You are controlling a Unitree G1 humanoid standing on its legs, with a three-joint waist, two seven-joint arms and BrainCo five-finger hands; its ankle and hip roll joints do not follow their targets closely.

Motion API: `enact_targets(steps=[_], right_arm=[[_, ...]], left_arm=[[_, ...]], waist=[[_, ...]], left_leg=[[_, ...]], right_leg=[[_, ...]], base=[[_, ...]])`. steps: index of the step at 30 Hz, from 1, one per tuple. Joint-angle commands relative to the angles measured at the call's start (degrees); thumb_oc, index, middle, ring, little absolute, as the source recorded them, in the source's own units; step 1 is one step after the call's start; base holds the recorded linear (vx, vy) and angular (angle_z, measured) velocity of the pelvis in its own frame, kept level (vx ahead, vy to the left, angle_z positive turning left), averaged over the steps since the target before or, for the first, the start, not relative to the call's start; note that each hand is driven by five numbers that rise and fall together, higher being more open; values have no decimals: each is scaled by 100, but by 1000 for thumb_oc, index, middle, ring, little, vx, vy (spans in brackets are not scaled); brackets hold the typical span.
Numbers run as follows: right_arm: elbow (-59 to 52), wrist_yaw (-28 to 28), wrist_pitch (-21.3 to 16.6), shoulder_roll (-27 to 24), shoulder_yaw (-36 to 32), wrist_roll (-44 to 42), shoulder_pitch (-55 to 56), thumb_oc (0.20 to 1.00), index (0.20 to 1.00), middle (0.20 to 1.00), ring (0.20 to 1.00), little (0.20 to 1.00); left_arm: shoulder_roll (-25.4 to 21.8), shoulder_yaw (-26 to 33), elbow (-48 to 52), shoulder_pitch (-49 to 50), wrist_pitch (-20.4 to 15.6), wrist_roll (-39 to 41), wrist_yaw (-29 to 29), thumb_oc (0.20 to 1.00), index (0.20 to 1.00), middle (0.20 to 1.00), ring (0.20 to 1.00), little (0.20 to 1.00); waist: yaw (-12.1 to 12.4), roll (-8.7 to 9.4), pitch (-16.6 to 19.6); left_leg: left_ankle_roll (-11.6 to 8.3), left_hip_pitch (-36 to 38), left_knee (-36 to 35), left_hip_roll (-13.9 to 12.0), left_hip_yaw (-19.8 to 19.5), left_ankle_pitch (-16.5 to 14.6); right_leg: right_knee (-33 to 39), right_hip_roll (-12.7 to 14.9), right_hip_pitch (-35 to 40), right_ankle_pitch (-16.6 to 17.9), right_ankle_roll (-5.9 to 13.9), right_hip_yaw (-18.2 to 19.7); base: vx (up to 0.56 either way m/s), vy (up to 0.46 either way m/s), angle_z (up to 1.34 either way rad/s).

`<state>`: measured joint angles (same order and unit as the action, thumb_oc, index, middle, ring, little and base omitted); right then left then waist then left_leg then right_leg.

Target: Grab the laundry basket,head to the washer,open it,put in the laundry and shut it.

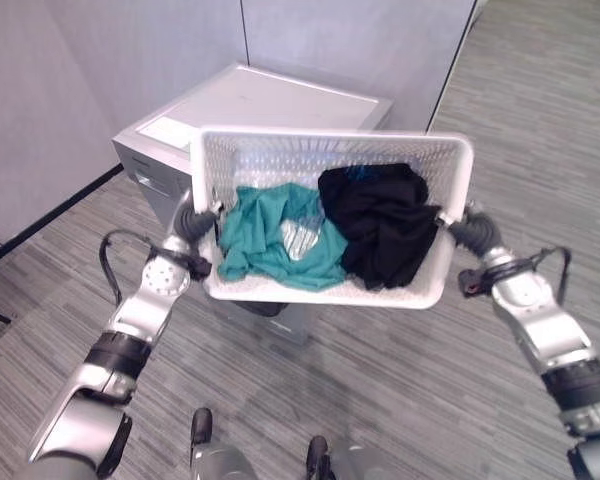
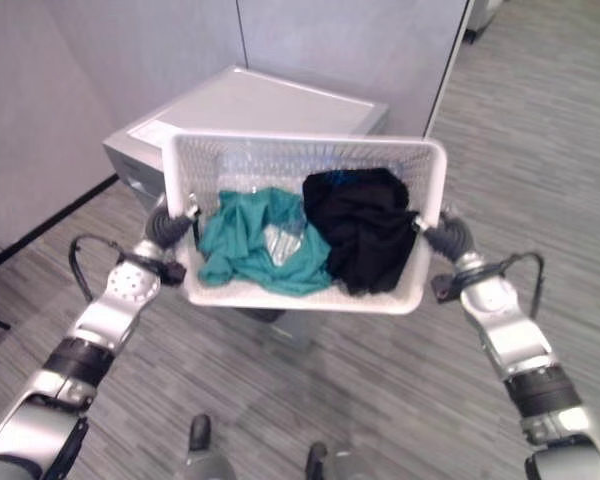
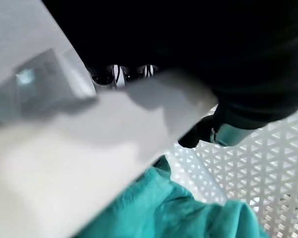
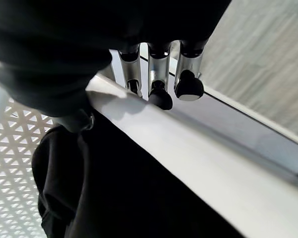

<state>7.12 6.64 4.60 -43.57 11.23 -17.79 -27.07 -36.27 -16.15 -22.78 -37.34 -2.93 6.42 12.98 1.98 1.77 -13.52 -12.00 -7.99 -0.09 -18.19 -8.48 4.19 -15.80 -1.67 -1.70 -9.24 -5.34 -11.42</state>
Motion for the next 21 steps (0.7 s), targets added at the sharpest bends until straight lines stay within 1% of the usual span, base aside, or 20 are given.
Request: enact_targets(steps=[1,2,4,6,7,8,10,11,13,14,15,16,17,18,19,20,21], right_arm=[[-113,226,-874,-170,-549,-479,-567,200,200,200,200,200],[-91,214,-853,-142,-447,-438,-689,200,200,200,200,200],[131,214,-777,-18,-75,-327,-1111,200,200,200,200,200],[541,204,-656,110,366,-229,-1597,200,200,200,200,200],[552,205,-661,111,375,-231,-1611,200,200,200,200,200],[890,191,-533,174,656,-138,-1918,200,200,200,200,200],[1222,182,-421,197,893,-25,-2154,200,200,200,200,200],[1390,210,-361,167,963,32,-2266,200,200,200,200,200],[1749,182,-305,187,1154,76,-2538,200,200,200,200,200],[2219,160,-292,311,1413,26,-2926,200,200,200,200,200],[2482,125,-246,366,1551,2,-3102,200,200,200,200,200],[2800,101,-199,416,1740,-32,-3367,200,200,200,200,200],[3031,77,-189,470,1882,-95,-3602,200,200,200,200,200],[3409,64,-209,585,2121,-168,-3955,200,200,200,200,200],[3589,96,-196,649,2224,-229,-4094,200,200,200,200,200],[3816,110,-201,690,2296,-289,-4220,200,200,200,200,200],[3959,116,-191,703,2395,-328,-4341,200,200,200,200,200]], left_arm=[[-691,846,-473,-24,-88,274,706,200,200,200,200,200],[-698,815,-510,-68,-101,254,722,200,200,200,200,200],[-753,678,-594,-169,-134,217,729,200,200,200,200,200],[-805,515,-698,-323,-153,222,739,200,200,200,200,200],[-807,519,-702,-326,-156,223,739,200,200,200,200,200],[-850,319,-830,-528,-131,223,747,200,200,200,200,200],[-850,15,-1104,-869,-80,253,725,200,200,200,200,200],[-843,-150,-1239,-1041,-47,260,687,200,200,200,200,200],[-895,-486,-1517,-1403,9,229,585,200,200,200,200,200],[-959,-723,-1722,-1653,46,291,510,200,200,200,200,200],[-983,-799,-1784,-1754,62,320,455,200,200,200,200,200],[-987,-930,-1981,-1931,79,337,416,200,200,200,200,200],[-988,-1058,-2189,-2102,72,379,389,200,200,200,200,200],[-946,-1248,-2526,-2404,38,457,364,200,200,200,200,200],[-918,-1325,-2692,-2556,69,483,352,200,200,200,200,200],[-921,-1432,-2880,-2733,74,494,321,200,200,200,200,200],[-908,-1565,-3056,-2939,84,510,309,200,200,200,200,200]], waist=[[61,-57,758],[87,-64,794],[213,-107,923],[299,-121,986],[308,-118,978],[367,-111,1047],[373,-91,1094],[339,-84,1095],[307,-116,1070],[377,-163,1026],[402,-180,1025],[379,-203,1028],[342,-227,1022],[256,-247,965],[195,-205,947],[100,-189,894],[2,-155,845]], left_leg=[[299,3,536,324,308,225],[312,16,654,395,369,82],[365,143,815,637,414,-262],[503,354,870,835,616,-515],[506,364,869,837,632,-517],[649,469,897,1053,716,-651],[822,537,865,1328,735,-738],[905,545,854,1450,700,-763],[1089,619,790,1637,680,-827],[1198,741,687,1711,714,-852],[1228,822,608,1710,765,-850],[1228,928,458,1699,818,-846],[1216,993,380,1685,836,-846],[1194,1117,286,1681,838,-864],[1196,1225,243,1767,829,-879],[1171,1345,229,1793,779,-948],[1142,1427,265,1827,732,-1000]], right_leg=[[795,584,903,-142,890,429],[845,686,946,-103,943,456],[921,964,1024,45,1105,492],[918,1269,995,225,1296,610],[916,1275,993,225,1299,625],[813,1491,915,468,1407,745],[509,1662,793,753,1446,886],[255,1713,705,932,1438,990],[-267,1756,452,1082,1362,1168],[-541,1780,234,1139,1320,923],[-515,1718,112,1081,1281,709],[-302,1515,-26,892,1237,513],[-137,1354,-119,791,1234,385],[136,1090,-252,774,1215,206],[393,862,-480,843,1223,74],[671,670,-586,908,1237,-38],[905,573,-658,998,1248,-63]], base=[[146,285,-12],[184,320,-2],[202,362,-17],[138,342,-26],[126,377,-44],[118,371,-43],[131,431,-30],[83,348,-9],[87,349,24],[115,300,18],[141,232,-14],[140,103,-47],[171,64,-49],[173,50,-33],[207,35,-9],[214,21,15],[334,-44,28]])
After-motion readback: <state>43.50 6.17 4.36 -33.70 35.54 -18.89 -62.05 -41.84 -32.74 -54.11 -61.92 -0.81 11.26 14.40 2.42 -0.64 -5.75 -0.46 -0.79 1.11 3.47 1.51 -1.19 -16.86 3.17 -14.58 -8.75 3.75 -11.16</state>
